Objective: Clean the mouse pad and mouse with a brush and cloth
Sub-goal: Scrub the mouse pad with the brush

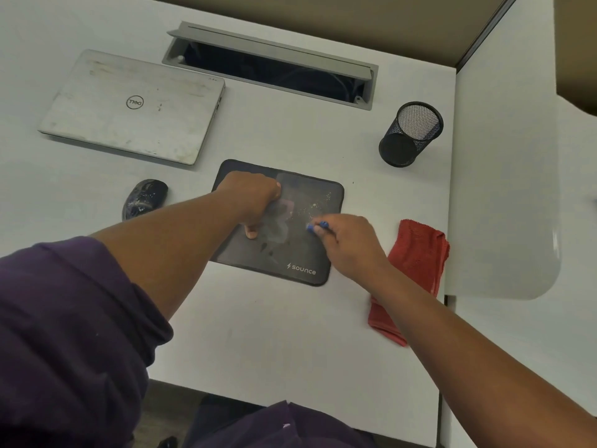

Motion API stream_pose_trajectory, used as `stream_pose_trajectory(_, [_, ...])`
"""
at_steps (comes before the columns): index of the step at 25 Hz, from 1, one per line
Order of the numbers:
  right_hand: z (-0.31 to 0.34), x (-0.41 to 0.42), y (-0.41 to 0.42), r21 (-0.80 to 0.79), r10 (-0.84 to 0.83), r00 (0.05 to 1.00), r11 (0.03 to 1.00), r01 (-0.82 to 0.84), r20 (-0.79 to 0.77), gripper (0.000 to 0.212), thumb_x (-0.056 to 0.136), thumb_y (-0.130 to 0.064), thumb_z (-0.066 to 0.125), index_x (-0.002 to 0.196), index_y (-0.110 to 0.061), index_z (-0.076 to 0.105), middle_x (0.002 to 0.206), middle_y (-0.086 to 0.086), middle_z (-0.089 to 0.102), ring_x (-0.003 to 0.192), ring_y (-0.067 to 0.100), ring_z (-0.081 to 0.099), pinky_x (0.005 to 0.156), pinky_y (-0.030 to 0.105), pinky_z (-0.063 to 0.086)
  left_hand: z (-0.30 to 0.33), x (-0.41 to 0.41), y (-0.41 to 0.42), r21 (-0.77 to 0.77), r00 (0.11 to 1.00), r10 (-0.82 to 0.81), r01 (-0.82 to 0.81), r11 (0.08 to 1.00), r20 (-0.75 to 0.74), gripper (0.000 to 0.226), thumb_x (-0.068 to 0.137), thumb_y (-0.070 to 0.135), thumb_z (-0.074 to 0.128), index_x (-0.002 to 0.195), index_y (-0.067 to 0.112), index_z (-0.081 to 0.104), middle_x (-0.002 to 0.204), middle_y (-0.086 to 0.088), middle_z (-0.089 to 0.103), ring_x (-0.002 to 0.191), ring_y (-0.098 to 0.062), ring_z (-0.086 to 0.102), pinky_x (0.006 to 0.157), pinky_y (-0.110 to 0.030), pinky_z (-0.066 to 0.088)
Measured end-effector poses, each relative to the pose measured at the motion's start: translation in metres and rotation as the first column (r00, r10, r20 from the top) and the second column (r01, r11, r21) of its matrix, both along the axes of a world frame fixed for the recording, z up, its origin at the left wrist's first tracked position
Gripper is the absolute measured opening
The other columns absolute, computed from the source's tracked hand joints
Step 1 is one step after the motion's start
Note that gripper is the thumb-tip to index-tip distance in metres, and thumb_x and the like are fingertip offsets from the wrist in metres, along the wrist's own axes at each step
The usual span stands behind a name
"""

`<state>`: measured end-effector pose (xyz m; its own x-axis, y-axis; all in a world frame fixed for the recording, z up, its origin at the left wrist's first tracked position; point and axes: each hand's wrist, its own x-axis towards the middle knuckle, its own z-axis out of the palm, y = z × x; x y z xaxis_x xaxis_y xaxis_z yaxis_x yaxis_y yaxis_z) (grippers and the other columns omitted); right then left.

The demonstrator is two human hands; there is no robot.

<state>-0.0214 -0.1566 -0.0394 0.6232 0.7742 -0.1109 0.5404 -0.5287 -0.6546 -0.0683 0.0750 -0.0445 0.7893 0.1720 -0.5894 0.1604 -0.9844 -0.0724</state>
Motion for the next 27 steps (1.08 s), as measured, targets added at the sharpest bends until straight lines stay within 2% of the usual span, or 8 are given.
stream_pose_trajectory(4, [0.001, -0.014, -0.002, 0.006, 0.151, 0.925, 0.987, -0.159, -0.347, 0.012, 0.091, -0.026, 0.06, 0.085, -0.025, 0.07, 0.074, -0.003, 0.069, 0.062, 0.009, 0.058, 0.062, 0.032, 0.049, 0.0, 0.0, -0.001, 0.011, 1.0, -0.011, 0.011, 1.0, 0.01, 0.065, 0.049, 0.034, 0.097, 0.101, 0.026, 0.059, 0.076, 0.006, 0.058, 0.072, -0.021, 0.06, 0.06, -0.031, 0.048])
stream_pose_trajectory(7, [-0.001, -0.01, 0.002, 0.132, -0.049, 0.975, 0.988, 0.079, -0.215, 0.012, 0.093, -0.022, 0.064, 0.092, -0.025, 0.076, 0.086, -0.005, 0.074, 0.075, 0.006, 0.063, 0.07, 0.022, 0.048, 0.003, 0.0, -0.002, 0.015, 1.0, -0.013, 0.013, 1.0, -0.006, 0.071, 0.045, 0.04, 0.099, 0.1, 0.026, 0.057, 0.078, 0.007, 0.056, 0.074, -0.023, 0.06, 0.058, -0.03, 0.042])
stream_pose_trajectory(12, [-0.002, -0.004, 0.002, 0.001, 0.116, 0.912, 0.992, -0.125, -0.393, 0.01, 0.086, -0.032, 0.062, 0.082, -0.03, 0.071, 0.072, -0.014, 0.068, 0.061, 0.001, 0.058, 0.06, 0.021, 0.046, 0.004, 0.0, -0.002, 0.014, 1.0, -0.025, 0.025, 1.0, -0.016, 0.069, 0.047, 0.038, 0.098, 0.102, 0.026, 0.057, 0.081, 0.006, 0.058, 0.077, -0.023, 0.062, 0.061, -0.031, 0.045])
stream_pose_trajectory(16, [0.0, 0.042, 0.002, 0.23, -0.205, 0.973, 0.947, 0.226, -0.11, 0.01, 0.086, -0.032, 0.066, 0.085, -0.025, 0.074, 0.071, -0.011, 0.068, 0.065, -0.007, 0.055, 0.062, 0.007, 0.038, 0.006, 0.0, 0.0, 0.003, 0.999, -0.015, 0.015, 1.0, -0.037, 0.068, 0.047, 0.033, 0.097, 0.102, 0.025, 0.057, 0.08, 0.006, 0.061, 0.074, -0.021, 0.062, 0.056, -0.03, 0.041])
stream_pose_trajectory(20, [-0.001, 0.074, 0.011, 0.049, -0.19, 0.98, 0.981, 0.187, 0.065, 0.014, 0.092, -0.018, 0.066, 0.099, -0.016, 0.078, 0.098, 0.0, 0.075, 0.089, 0.009, 0.064, 0.08, 0.018, 0.046, 0.007, 0.0, 0.0, -0.003, 0.999, -0.008, 0.008, 1.0, -0.036, 0.067, 0.049, 0.032, 0.097, 0.102, 0.025, 0.057, 0.079, 0.007, 0.058, 0.074, -0.021, 0.061, 0.055, -0.03, 0.039])
stream_pose_trajectory(22, [-0.001, 0.068, 0.011, -0.105, -0.041, 0.999, 0.994, 0.044, 0.028, 0.014, 0.091, -0.02, 0.067, 0.099, -0.019, 0.079, 0.1, 0.0, 0.076, 0.096, 0.017, 0.066, 0.085, 0.031, 0.05, 0.005, 0.0, 0.0, -0.006, 1.0, -0.01, 0.01, 1.0, -0.025, 0.066, 0.05, 0.03, 0.097, 0.103, 0.025, 0.057, 0.079, 0.007, 0.058, 0.075, -0.021, 0.061, 0.055, -0.03, 0.039])
stream_pose_trajectory(25, [0.006, 0.052, 0.006, -0.11, 0.143, 0.959, 0.979, -0.174, -0.246, 0.008, 0.085, -0.027, 0.068, 0.085, -0.027, 0.076, 0.077, -0.016, 0.072, 0.072, -0.001, 0.063, 0.065, 0.014, 0.047, 0.006, 0.0, 0.0, -0.01, 1.0, -0.011, 0.011, 1.0, -0.028, 0.064, 0.052, 0.028, 0.096, 0.102, 0.026, 0.057, 0.081, 0.007, 0.058, 0.078, -0.022, 0.062, 0.059, -0.031, 0.043])
stream_pose_trajectory(27, [0.009, 0.055, 0.007, 0.069, 0.015, 0.961, 0.998, 0.004, -0.278, 0.008, 0.086, -0.025, 0.067, 0.082, -0.022, 0.074, 0.067, -0.019, 0.067, 0.059, -0.004, 0.056, 0.056, 0.01, 0.039, 0.006, 0.0, 0.001, -0.017, 1.0, -0.01, 0.01, 1.0, -0.022, 0.063, 0.052, 0.028, 0.096, 0.101, 0.026, 0.057, 0.08, 0.007, 0.057, 0.076, -0.021, 0.061, 0.056, -0.03, 0.04])
